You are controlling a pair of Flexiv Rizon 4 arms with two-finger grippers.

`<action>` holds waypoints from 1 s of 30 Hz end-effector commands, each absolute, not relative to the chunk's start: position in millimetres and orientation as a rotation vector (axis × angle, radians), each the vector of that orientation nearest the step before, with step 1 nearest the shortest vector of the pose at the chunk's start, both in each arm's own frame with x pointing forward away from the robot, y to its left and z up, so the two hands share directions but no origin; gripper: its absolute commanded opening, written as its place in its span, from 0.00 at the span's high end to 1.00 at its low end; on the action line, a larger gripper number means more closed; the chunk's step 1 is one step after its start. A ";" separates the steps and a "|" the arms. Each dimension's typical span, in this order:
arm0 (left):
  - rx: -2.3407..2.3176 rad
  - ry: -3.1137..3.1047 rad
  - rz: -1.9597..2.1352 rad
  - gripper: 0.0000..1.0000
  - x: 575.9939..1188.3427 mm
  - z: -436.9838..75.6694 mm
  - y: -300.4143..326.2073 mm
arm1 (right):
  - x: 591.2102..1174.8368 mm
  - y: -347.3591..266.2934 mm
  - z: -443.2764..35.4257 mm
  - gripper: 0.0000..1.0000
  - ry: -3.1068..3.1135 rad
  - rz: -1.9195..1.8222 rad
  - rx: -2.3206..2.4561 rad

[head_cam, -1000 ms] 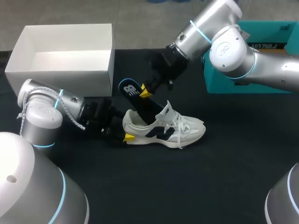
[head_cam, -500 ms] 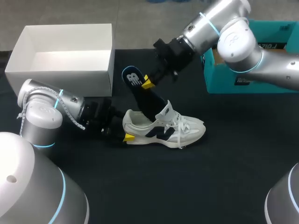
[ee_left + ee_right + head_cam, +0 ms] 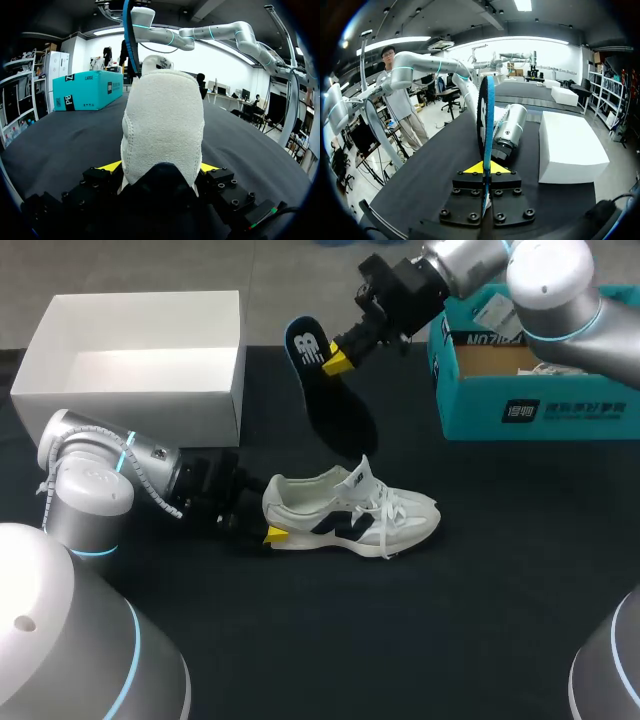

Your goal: Take the shoe out of the shoebox, open the shoe tongue, remove and reinsert the insole, then place the shoe into the shoebox

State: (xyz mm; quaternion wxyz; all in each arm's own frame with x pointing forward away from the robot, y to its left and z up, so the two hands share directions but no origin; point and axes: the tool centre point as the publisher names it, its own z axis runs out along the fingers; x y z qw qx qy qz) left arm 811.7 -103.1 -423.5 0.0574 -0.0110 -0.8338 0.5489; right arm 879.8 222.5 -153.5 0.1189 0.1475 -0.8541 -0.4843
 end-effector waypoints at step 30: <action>-0.033 -2.529 1.662 1.00 811.4 -423.6 -103.4 | 821.1 150.4 -91.5 1.00 -2.359 -1.666 0.055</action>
